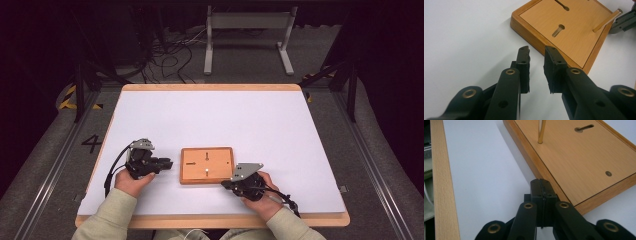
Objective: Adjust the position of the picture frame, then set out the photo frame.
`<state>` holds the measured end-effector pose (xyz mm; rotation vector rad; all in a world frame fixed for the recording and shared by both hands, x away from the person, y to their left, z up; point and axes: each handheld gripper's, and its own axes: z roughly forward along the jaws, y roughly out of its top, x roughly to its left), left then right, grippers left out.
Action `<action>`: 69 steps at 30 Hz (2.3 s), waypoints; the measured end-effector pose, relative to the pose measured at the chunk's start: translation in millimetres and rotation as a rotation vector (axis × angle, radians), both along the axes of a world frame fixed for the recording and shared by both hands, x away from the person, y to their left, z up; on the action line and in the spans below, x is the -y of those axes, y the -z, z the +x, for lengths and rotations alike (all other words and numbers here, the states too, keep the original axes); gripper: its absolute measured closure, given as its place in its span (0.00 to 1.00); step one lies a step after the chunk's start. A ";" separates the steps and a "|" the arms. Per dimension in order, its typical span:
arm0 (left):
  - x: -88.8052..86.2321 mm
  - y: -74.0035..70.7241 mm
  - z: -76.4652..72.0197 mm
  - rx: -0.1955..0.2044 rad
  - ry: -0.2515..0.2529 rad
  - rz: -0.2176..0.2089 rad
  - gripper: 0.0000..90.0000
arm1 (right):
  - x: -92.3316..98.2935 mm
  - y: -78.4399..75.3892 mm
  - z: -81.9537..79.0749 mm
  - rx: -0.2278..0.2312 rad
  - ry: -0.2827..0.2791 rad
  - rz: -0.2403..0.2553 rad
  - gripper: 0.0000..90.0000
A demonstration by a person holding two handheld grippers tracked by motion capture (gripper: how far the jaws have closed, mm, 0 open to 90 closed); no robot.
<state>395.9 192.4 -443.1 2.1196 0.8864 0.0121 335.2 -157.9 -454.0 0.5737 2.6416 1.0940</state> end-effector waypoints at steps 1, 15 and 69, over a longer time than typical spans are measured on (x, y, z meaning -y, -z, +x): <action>0.0 -0.3 0.2 0.013 0.001 0.000 0.83 | 0.1 -0.2 0.1 -0.004 0.001 0.002 1.00; 9.0 -17.2 -19.7 0.302 -0.012 -0.028 0.41 | 49.4 -36.1 16.2 0.009 0.113 0.167 0.80; 108.7 6.6 -31.2 0.257 0.203 -0.038 0.79 | 90.5 -26.3 29.7 -0.015 0.260 0.180 0.76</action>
